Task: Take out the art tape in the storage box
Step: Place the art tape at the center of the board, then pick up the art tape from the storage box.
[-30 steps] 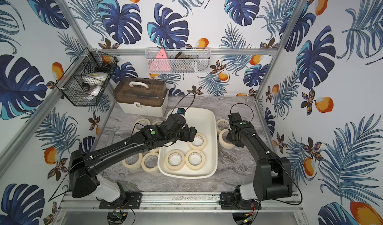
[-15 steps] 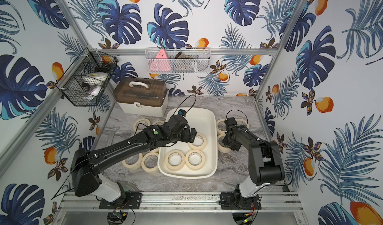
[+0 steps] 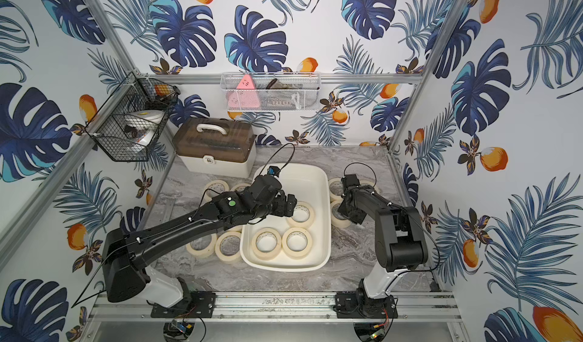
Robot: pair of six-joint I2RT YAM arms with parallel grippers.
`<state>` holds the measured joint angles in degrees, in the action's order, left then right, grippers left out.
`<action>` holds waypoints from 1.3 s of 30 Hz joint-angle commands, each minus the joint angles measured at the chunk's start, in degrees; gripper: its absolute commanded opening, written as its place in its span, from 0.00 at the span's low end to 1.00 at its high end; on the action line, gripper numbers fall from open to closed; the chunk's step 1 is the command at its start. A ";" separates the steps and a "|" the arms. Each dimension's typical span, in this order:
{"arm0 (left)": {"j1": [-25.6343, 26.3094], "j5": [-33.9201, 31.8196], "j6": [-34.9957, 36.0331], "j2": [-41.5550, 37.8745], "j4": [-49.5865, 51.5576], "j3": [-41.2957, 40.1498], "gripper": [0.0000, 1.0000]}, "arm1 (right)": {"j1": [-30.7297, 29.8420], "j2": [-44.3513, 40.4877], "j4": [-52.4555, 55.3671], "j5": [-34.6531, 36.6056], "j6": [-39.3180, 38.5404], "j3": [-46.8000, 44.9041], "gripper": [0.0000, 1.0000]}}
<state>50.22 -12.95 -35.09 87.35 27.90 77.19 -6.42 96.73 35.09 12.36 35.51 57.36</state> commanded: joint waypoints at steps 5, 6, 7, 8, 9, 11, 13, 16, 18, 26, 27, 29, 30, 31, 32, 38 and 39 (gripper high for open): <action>-0.20 -1.00 -0.41 -0.09 -0.28 -0.01 0.93 | 0.17 -3.73 2.51 -0.21 -1.64 2.25 0.55; -0.21 -0.99 -0.28 -0.16 -0.54 -0.22 0.93 | 0.17 -4.63 3.22 -0.71 -1.92 2.62 0.57; -0.22 -0.88 -0.16 -0.08 -0.76 -0.43 0.93 | 0.17 -5.46 3.71 -1.15 -2.22 2.92 0.59; -0.33 -0.77 0.10 0.05 -0.83 -0.48 0.93 | 0.17 -6.57 4.32 -1.91 -2.64 3.21 0.60; -0.45 -0.50 0.32 0.40 -0.85 -0.46 0.93 | 0.17 -7.73 4.92 -2.94 -3.11 3.61 0.61; -0.71 -0.17 0.63 1.20 -0.70 -0.37 0.93 | 0.17 -10.09 6.15 -4.81 -4.10 4.44 0.63; -0.95 0.15 0.97 1.97 -1.02 -0.72 0.93 | 0.15 -12.59 7.21 -6.51 -5.25 5.24 0.65; -1.48 0.86 0.69 3.39 -1.97 -2.03 0.93 | 0.17 -16.32 8.42 -8.82 -6.83 6.18 0.68; -1.94 1.34 0.25 4.76 -2.64 -2.99 0.93 | 0.10 -18.14 9.06 -10.02 -7.88 6.73 0.68; -3.45 2.94 -2.55 11.24 -5.74 -5.71 0.91 | 0.16 -21.97 11.42 -14.69 -10.98 7.25 0.69; -3.61 3.23 -2.74 11.84 -6.43 -5.97 0.90 | 0.09 -22.22 11.25 -15.21 -11.14 7.29 0.69; -3.96 3.87 -3.27 13.74 -8.02 -6.34 0.87 | 0.12 -22.54 11.23 -16.00 -11.16 7.26 0.69; -4.18 4.27 -3.39 14.67 -8.56 -6.28 0.86 | 0.13 -22.62 11.14 -16.29 -11.17 7.31 0.69; -4.33 4.59 -3.50 15.60 -9.26 -6.13 0.85 | 0.09 -22.72 11.05 -16.70 -11.17 7.27 0.69; -4.46 4.60 -3.33 16.59 -10.24 -6.08 0.83 | 0.12 -22.81 11.12 -16.82 -11.16 7.28 0.69; -5.52 5.32 -3.49 22.09 -14.30 -5.26 0.78 | 0.10 -22.96 10.87 -17.29 -11.77 7.25 0.69; -5.59 5.43 -3.50 22.98 -14.65 -5.00 0.77 | 0.13 -22.97 10.78 -17.36 -11.95 7.28 0.69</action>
<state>45.06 -8.69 -37.80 108.84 16.45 71.50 -6.26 74.00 45.52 -4.14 24.60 64.25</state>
